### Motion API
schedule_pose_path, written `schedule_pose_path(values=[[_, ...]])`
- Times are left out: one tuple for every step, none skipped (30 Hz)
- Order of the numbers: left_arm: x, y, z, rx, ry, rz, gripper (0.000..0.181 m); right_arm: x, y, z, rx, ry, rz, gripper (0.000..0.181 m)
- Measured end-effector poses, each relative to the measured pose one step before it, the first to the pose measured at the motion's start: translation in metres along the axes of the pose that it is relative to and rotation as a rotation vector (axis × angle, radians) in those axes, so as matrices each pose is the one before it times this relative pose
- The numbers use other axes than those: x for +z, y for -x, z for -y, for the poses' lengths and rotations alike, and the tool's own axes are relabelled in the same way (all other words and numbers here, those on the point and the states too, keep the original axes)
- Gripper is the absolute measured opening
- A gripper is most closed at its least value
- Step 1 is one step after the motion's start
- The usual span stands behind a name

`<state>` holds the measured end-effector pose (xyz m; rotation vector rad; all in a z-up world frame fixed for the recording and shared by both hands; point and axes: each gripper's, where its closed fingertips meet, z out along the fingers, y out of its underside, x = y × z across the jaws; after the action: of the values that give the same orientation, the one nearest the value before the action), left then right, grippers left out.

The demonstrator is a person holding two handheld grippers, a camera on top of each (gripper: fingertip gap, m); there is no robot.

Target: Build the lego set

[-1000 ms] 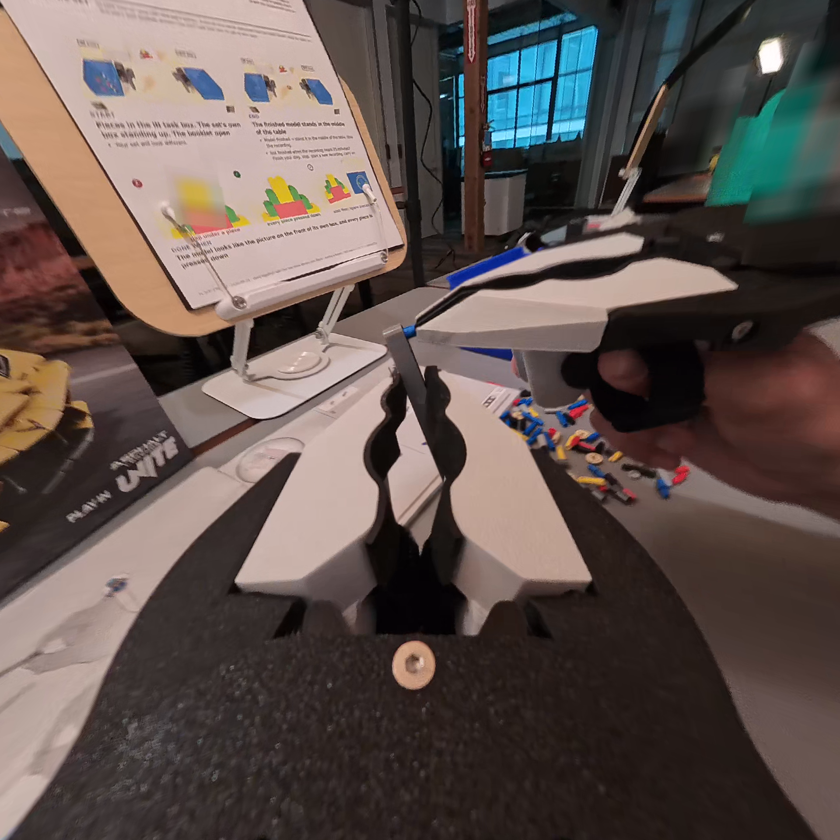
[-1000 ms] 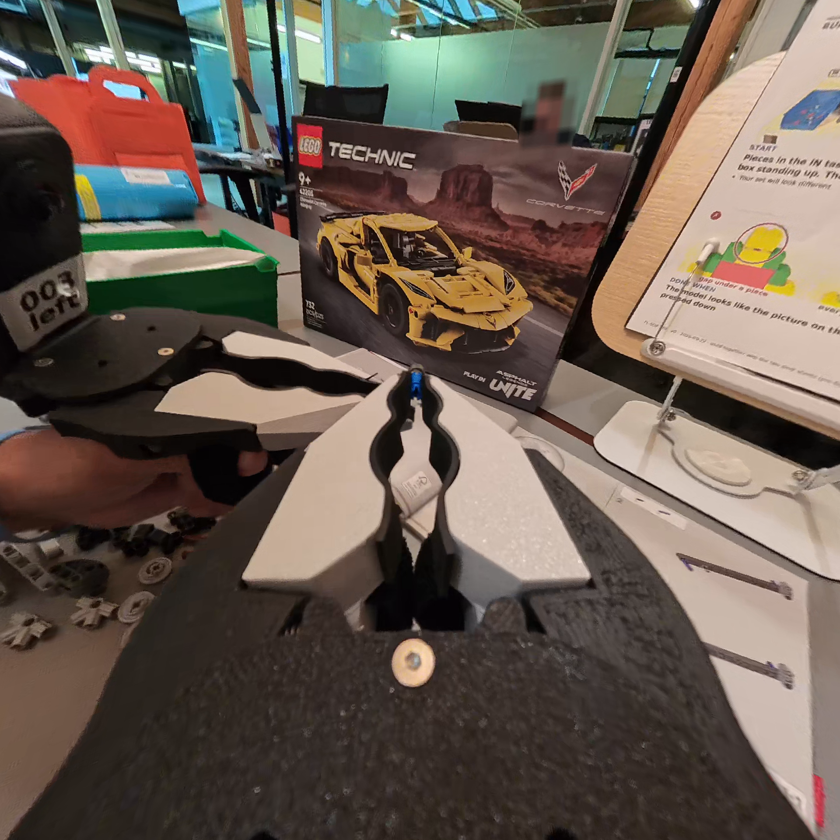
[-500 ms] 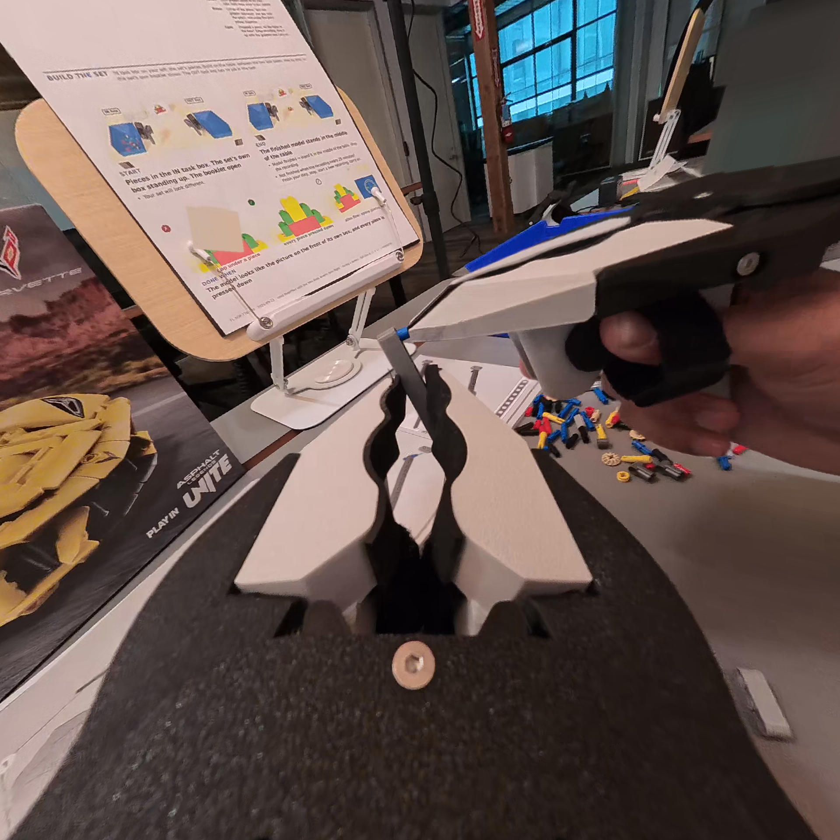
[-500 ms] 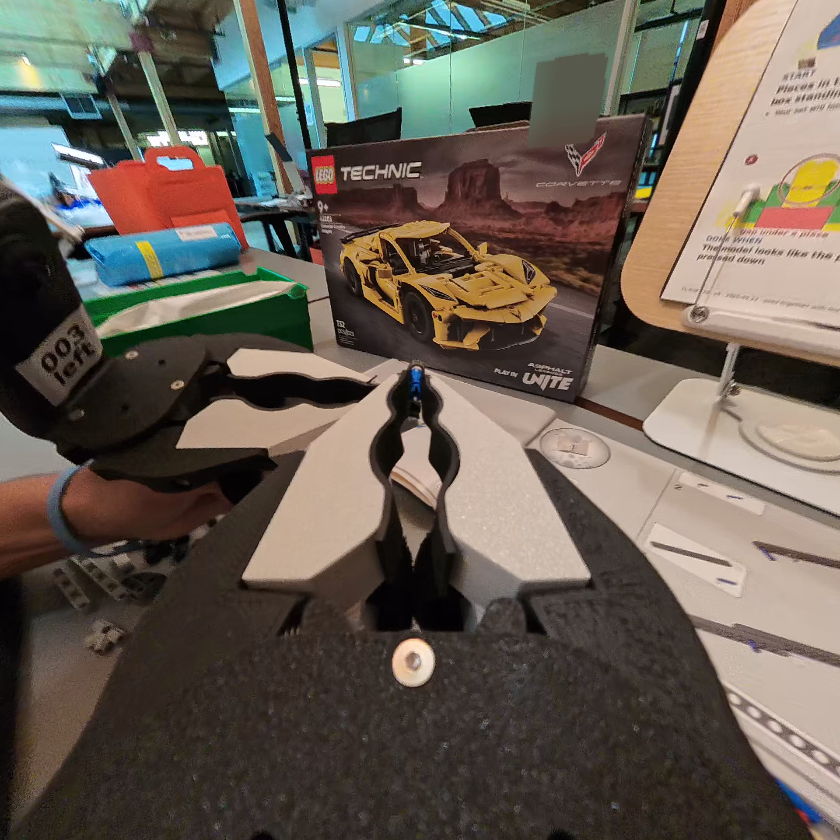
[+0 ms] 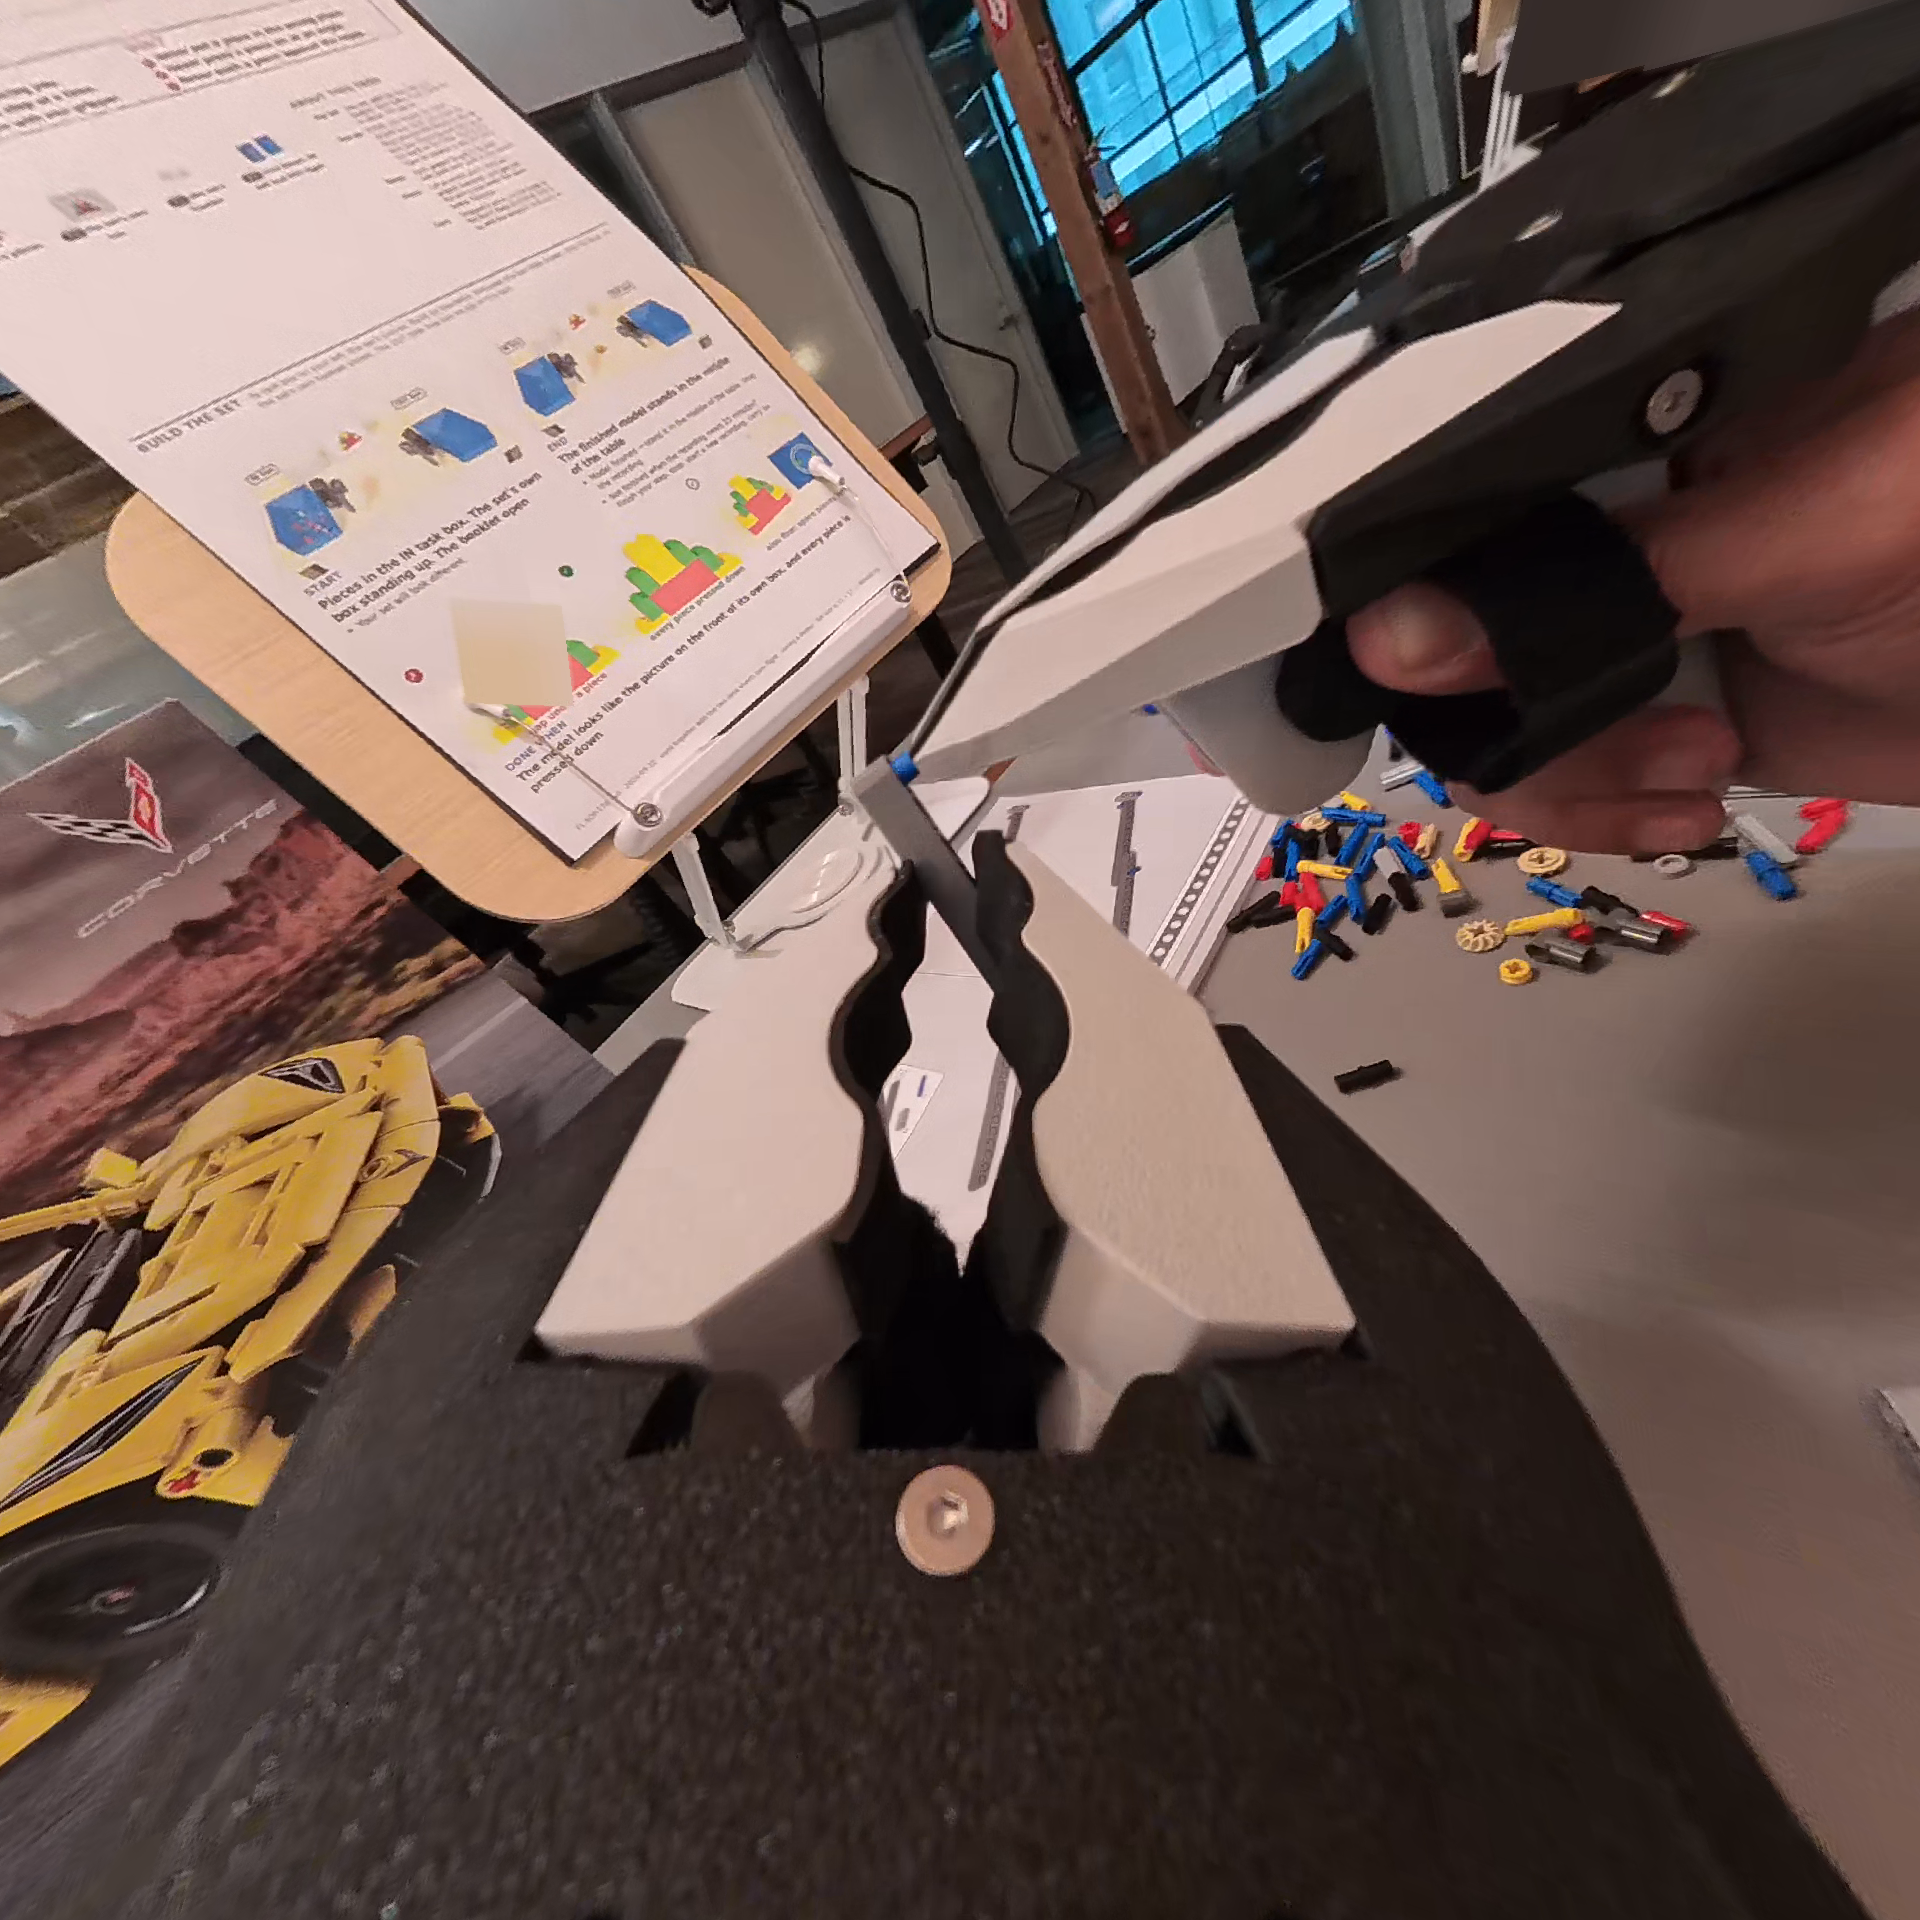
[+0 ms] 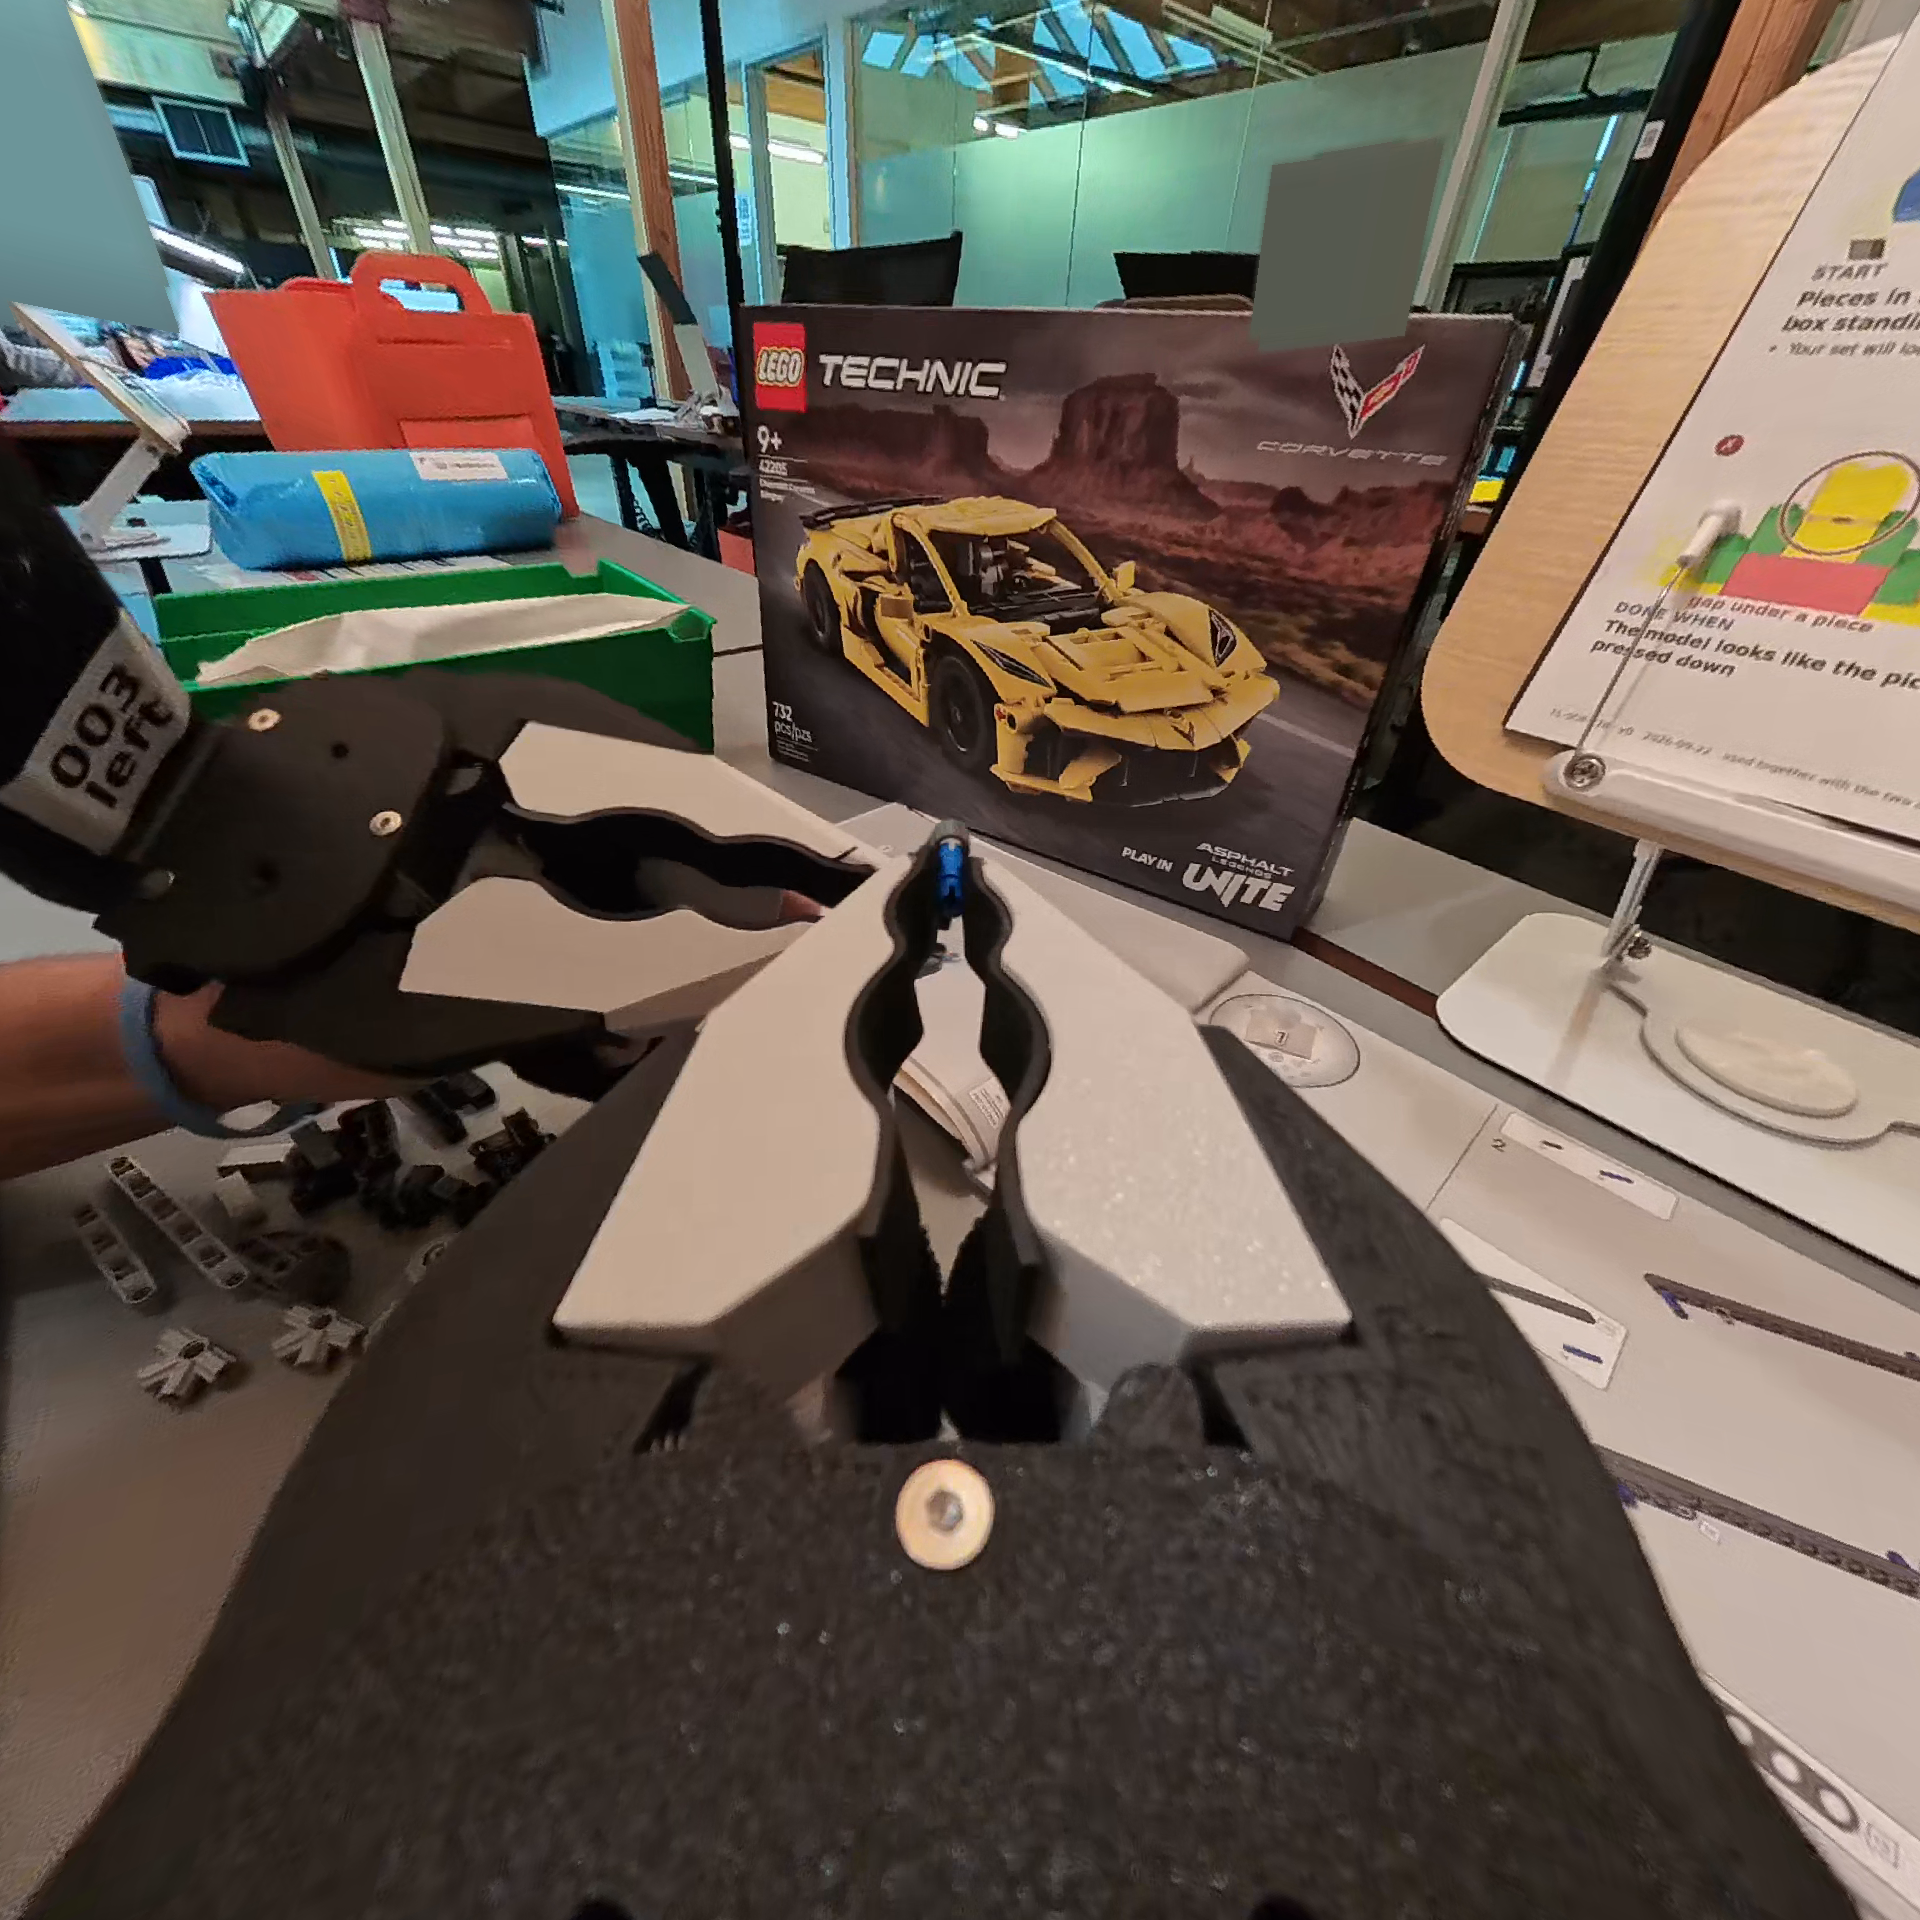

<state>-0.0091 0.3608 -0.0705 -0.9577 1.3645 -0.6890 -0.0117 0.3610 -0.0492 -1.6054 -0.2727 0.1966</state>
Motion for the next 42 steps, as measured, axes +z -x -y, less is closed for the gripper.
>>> schedule_pose_path(values=[[-0.00028,-0.00012,0.00016,0.0059,0.0027,-0.0027,0.008,0.00002,-0.00007,-0.00052,0.0089,0.0044,-0.0005,0.004],[0.00048,0.00023,-0.00133,0.0123,0.0101,0.0084,0.009,0.00089,-0.00036,-0.00105,0.0145,0.005,-0.0043,0.004],[0.00029,0.00069,-0.00083,0.0096,0.0048,0.0117,0.009,0.00072,0.00045,0.00016,0.0408,-0.0044,0.0083,0.004],[-0.00013,0.00068,-0.00023,0.012,0.0008,0.0085,0.009,0.00041,0.00063,0.00016,0.0623,-0.0091,0.0227,0.004],[-0.00039,0.00092,0.00084,0.0177,-0.0026,0.0076,0.008,-0.00025,0.00053,0.00116,0.0892,-0.0163,0.0363,0.004],[0.00026,0.00032,-0.00014,0.0254,0.0056,0.0077,0.008,-0.00009,-0.00046,-0.00031,0.078,0.0005,0.0234,0.004],[0.00047,0.0003,-0.00185,0.0345,0.0102,0.0093,0.008,0.00042,-0.00075,-0.00158,0.0442,0.0091,0.0136,0.003],[0.00009,0.00014,-0.00178,0.0367,0.0055,0.0069,0.008,0.00035,-0.00018,-0.0013,0.0532,0.0078,0.0226,0.004],[-0.00022,0.0004,-0.00114,0.0372,0.0044,0.0042,0.008,0.00017,0.00016,-0.00046,0.0485,-0.0023,0.0245,0.003],[-0.00022,0.00036,-0.00006,0.0217,0.0019,-0.0011,0.008,-0.00012,0.00011,-0.00006,0.034,-0.002,0.0202,0.003],[-0.00002,-0.00093,0.00023,-0.0133,-0.001,-0.0123,0.008,-0.00027,-0.00086,-0.0004,-0.0433,0.0094,-0.0177,0.003],[0.00007,-0.00185,0.00002,-0.0443,-0.0068,-0.0218,0.008,-0.00022,-0.00075,-0.00081,-0.1499,0.0183,-0.0611,0.003],[-0.00059,-0.00133,0.00076,-0.0465,-0.0131,-0.0219,0.009,-0.00052,0.00055,0.00017,-0.1462,0.0261,-0.057,0.004],[-0.00077,-0.00088,0.00181,-0.0421,-0.0139,-0.0212,0.009,-0.0008,0.00066,0.0011,-0.1031,0.0129,-0.0352,0.004],[-0.00028,-0.0015,0.00168,-0.0383,-0.0093,-0.0223,0.009,-0.00116,-0.00081,0.00001,-0.0632,0.0091,-0.021,0.004],[-0.0003,-0.00144,0.00132,-0.0256,-0.0103,-0.017,0.008,-0.00118,0.00058,0.00027,-0.0432,0.002,-0.0081,0.004],[-0.00054,-0.00123,0.00044,-0.0091,-0.0055,-0.0119,0.008,-0.00079,0.00037,-0.00072,-0.0302,0.0066,-0.0052,0.004],[-0.00016,-0.00059,-0.00064,0.009,0.0046,-0.0029,0.009,-0.00003,-0.00025,-0.00151,0.0074,0.0153,0.0005,0.004],[-0.00025,0.00106,0.00046,0.0264,-0.0007,0.015,0.008,0.00023,0.00072,0.00198,0.0518,-0.0149,0.0161,0.004],[-0.00075,0.00175,0.00155,0.0311,-0.0041,0.0189,0.008,-0.00013,0.0016,0.00271,0.0847,-0.0243,0.0345,0.004],[-0.0005,0.00098,0.00093,0.0393,0.0034,0.0143,0.009,-0.00036,0.00056,0.00132,0.1047,-0.0158,0.0418,0.004],[0.0002,0.00116,-0.00041,0.0511,0.0126,0.0191,0.008,0.00032,0.00012,0.00031,0.0951,-0.0088,0.0338,0.004],[0.00045,0.00105,-0.0021,0.052,0.0181,0.0186,0.008,0.00112,-0.00083,-0.00111,0.0607,-0.0029,0.0159,0.003],[0.00054,0.00003,-0.00217,0.0344,0.0135,0.0085,0.009,0.00079,-0.0013,-0.00122,0.0569,0.0007,0.0145,0.003],[0.00005,-0.00009,-0.00109,0.0104,0.0044,0.0028,0.008,0.00097,-0.00028,-0.00069,0.0336,-0.007,0.0113,0.003],[0.00002,-0.00275,0.00123,0.0038,-0.0043,-0.0114,0.008,0.00175,0.001,-0.00247,0.0167,0.0085,0.0102,0.004],[0.00074,-0.00254,0.00052,-0.0166,0.0017,-0.0091,0.009,0.00068,0.00022,0.00092,-0.0258,-0.006,-0.0149,0.003],[0.00072,-0.00088,-0.00058,-0.0398,-0.0035,-0.0084,0.009,-0.00016,-0.00001,-0.0003,-0.1226,0.0136,-0.0467,0.004],[0.00054,-0.00056,-0.00087,-0.0264,-0.0028,-0.0089,0.009,0.0003,0.00012,-0.00081,-0.1038,0.0292,-0.0429,0.004],[0.00049,-0.0002,-0.00037,-0.005,0.0036,-0.003,0.009,0.00044,0.00087,0.00038,-0.0337,0.0078,-0.0107,0.004],[-0.00017,0.00035,0.00134,-0.0163,-0.0063,-0.0056,0.009,-0.00106,0.00058,0.00148,0.0159,-0.0196,0.0164,0.004],[-0.00062,0.00084,0.00113,-0.0358,-0.01,-0.0088,0.009,-0.00082,0.00061,0.00109,0.0579,-0.0188,0.0308,0.004],[-0.00027,0.00059,-0.00063,-0.0108,0.0019,-0.0001,0.009,0.00018,0.00014,-0.00067,0.0363,-0.0043,0.0179,0.004],[-0.00006,0.00184,-0.00057,0.0259,0.0053,0.021,0.009,0.00005,0.0009,0.00044,-0.0085,-0.0057,0.0061,0.003],[-0.0002,0.00256,0.00066,0.0063,-0.0019,0.018,0.008,-0.00008,0.00095,0.0018,-0.0197,-0.0111,-0.0036,0.003],[-0.00023,0.00104,0.0009,-0.038,-0.0084,-0.01,0.008,0.00019,0.00035,0.00116,-0.0106,-0.006,-0.0042,0.004],[-0.00051,0.00081,0.00015,-0.063,-0.0108,-0.0243,0.008,0.00042,0.00056,-0.00024,0.002,-0.0022,0.0051,0.005],[-0.0006,0.00173,-0.00066,-0.0659,-0.0092,-0.0224,0.006,0.00087,0.00118,-0.00055,0.014,-0.0035,0.0115,0.005],[-0.00014,0.00006,-0.00159,-0.0594,-0.001,-0.0344,0.006,0.00064,0.00133,-0.00053,0.0087,-0.001,0.0133,0.009],[-0.00029,-0.00079,-0.00074,-0.0599,-0.0051,-0.0363,0.007,-0.00041,0.00103,0.00016,-0.001,0.0002,0.012,0.013],[-0.00135,-0.001,0.00271,-0.0632,-0.0278,-0.0336,0.006,-0.00152,0.00347,0.00224,-0.0084,-0.0102,0.0286,0.017],[-0.00125,-0.00331,0.00348,-0.0652,-0.0253,-0.0467,0.006,-0.00252,0.00466,0.00448,-0.0051,-0.0204,0.0354,0.022]])
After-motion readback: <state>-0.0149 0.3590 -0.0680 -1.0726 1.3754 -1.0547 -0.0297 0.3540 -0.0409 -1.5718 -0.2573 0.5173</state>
